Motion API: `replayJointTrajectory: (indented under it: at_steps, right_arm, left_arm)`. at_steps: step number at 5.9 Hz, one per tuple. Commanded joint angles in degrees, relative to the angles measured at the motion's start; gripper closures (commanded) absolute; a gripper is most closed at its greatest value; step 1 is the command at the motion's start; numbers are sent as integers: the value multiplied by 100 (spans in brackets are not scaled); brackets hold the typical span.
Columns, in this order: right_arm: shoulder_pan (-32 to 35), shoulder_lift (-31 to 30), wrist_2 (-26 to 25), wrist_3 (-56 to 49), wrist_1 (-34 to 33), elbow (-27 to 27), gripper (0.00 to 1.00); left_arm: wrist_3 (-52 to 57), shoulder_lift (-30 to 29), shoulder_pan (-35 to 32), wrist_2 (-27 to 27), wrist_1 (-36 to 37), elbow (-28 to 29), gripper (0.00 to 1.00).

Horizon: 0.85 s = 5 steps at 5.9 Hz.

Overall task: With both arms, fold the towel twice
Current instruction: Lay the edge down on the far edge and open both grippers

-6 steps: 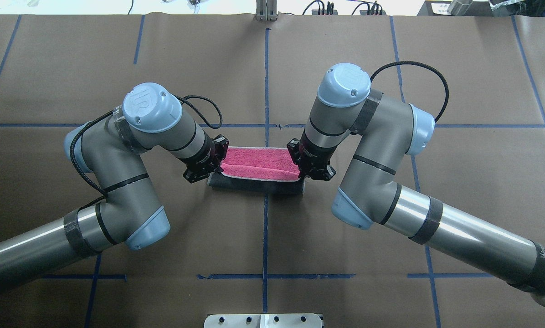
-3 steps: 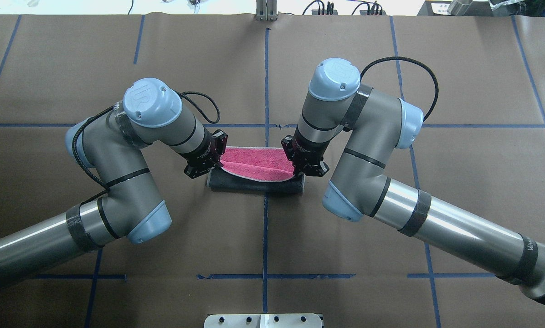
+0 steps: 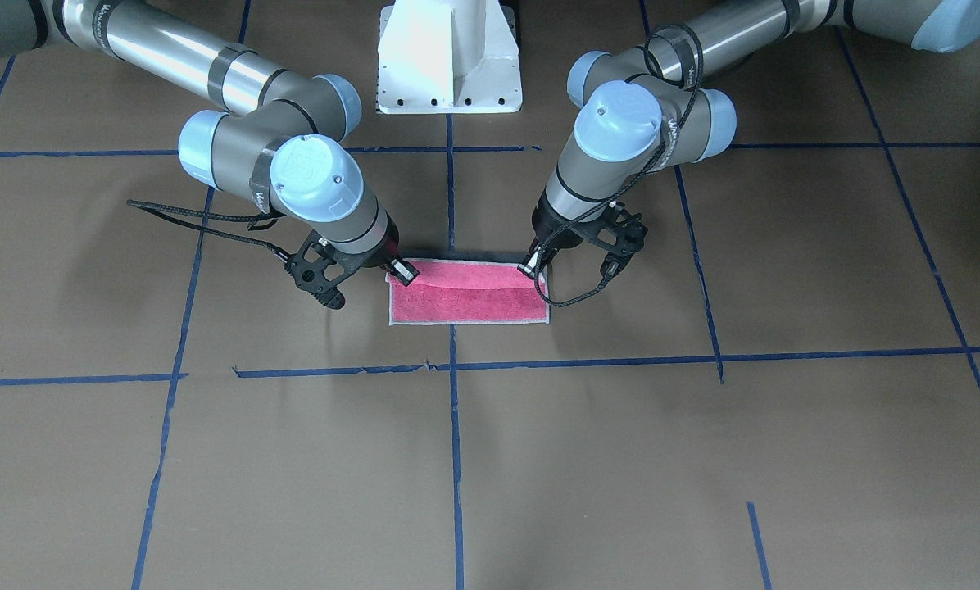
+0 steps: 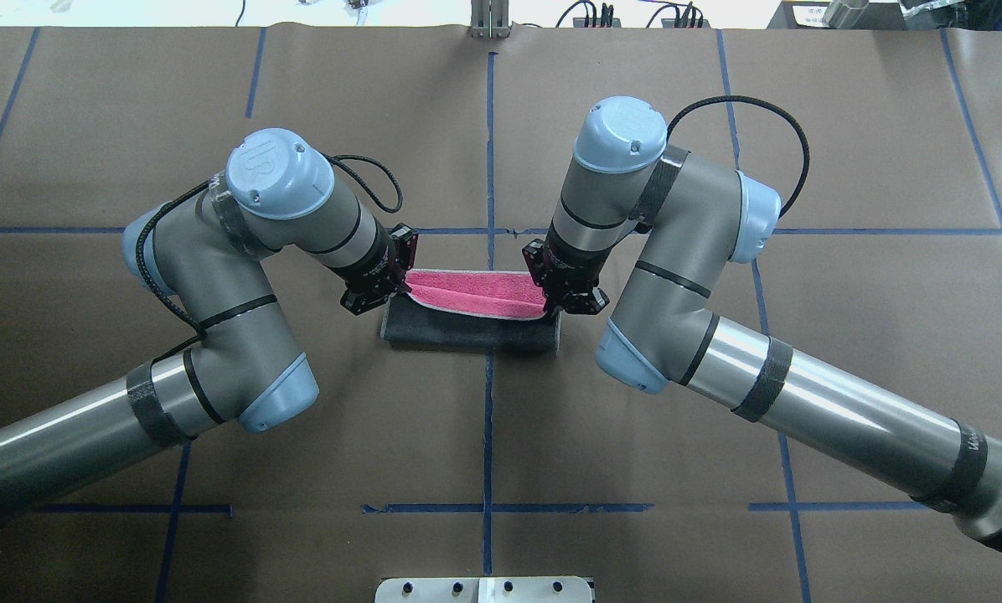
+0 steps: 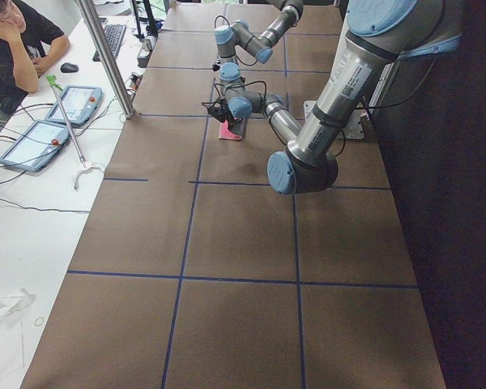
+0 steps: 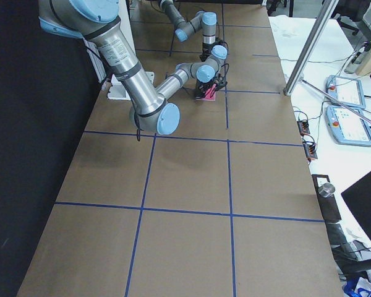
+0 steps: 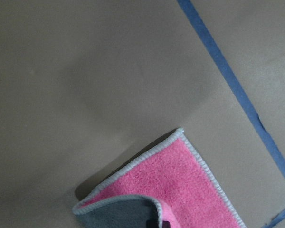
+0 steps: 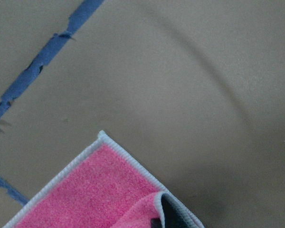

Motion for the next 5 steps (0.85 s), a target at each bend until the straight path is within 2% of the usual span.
replayJointTrajectory:
  at_steps: [1,2,3,4,5]
  right_arm:
    - [65,93,25,-9,16,-133,97]
    - [65,94,25,-9,181,-195,97]
    - [65,85,25,-17,357,-248,88]
    - [56,68,-114,-44,567,-292,1]
    - [73,59,-498,-227,570,-310,0]
  left_arm:
    - [-8,-41,-98,0,-111,149,100]
    - [1,-41,-90,0,-128,201,100]
    - [10,-41,-98,0,-268,210,97]
    - [19,-32,-107,26,-348,219,83]
    - [71,-15,-177,218,-723,289,1]
